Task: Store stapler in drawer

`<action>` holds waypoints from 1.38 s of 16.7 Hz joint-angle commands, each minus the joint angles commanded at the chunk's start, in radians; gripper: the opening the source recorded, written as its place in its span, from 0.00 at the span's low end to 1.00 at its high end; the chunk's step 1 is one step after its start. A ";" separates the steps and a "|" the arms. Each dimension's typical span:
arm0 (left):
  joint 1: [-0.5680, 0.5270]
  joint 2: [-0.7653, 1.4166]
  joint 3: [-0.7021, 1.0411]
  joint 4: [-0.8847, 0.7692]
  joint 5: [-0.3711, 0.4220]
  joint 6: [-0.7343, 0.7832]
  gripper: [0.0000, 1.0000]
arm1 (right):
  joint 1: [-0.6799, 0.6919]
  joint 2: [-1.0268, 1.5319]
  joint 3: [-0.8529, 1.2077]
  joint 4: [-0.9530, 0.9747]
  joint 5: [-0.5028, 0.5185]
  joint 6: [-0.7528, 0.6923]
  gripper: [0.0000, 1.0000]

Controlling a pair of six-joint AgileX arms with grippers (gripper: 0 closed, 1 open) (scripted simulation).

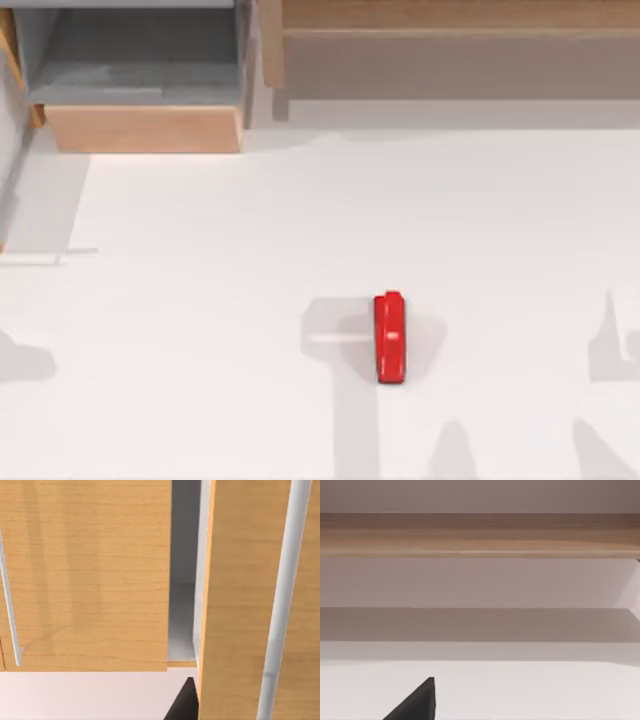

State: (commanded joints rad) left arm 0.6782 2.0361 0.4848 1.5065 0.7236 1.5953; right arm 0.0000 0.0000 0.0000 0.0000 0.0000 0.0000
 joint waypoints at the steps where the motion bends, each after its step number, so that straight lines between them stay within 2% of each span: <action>1: 0.000 0.000 0.000 0.000 0.000 0.000 0.90 | 0.000 0.000 0.000 0.000 0.000 0.000 1.00; 2: 0.000 0.000 0.000 0.000 0.000 0.000 0.98 | 0.000 0.000 0.000 0.000 0.000 0.000 1.00; 3: 0.000 0.000 0.000 0.000 0.000 0.000 1.00 | 0.000 0.000 0.000 0.000 0.000 0.000 1.00; 11: -0.002 0.000 0.001 0.000 0.000 0.000 1.00 | 0.000 0.000 0.000 0.000 0.000 0.000 1.00; 19: 0.048 -0.022 -0.060 0.036 0.049 0.003 1.00 | 0.000 0.000 0.000 0.000 0.000 0.000 1.00; 23: 0.043 -0.017 -0.057 0.035 0.047 0.003 1.00 | 0.000 0.000 0.000 0.000 0.000 0.000 1.00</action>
State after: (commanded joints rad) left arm 0.7216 2.0191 0.4281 1.5410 0.7708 1.5984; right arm 0.0000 0.0000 0.0000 0.0000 0.0000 0.0000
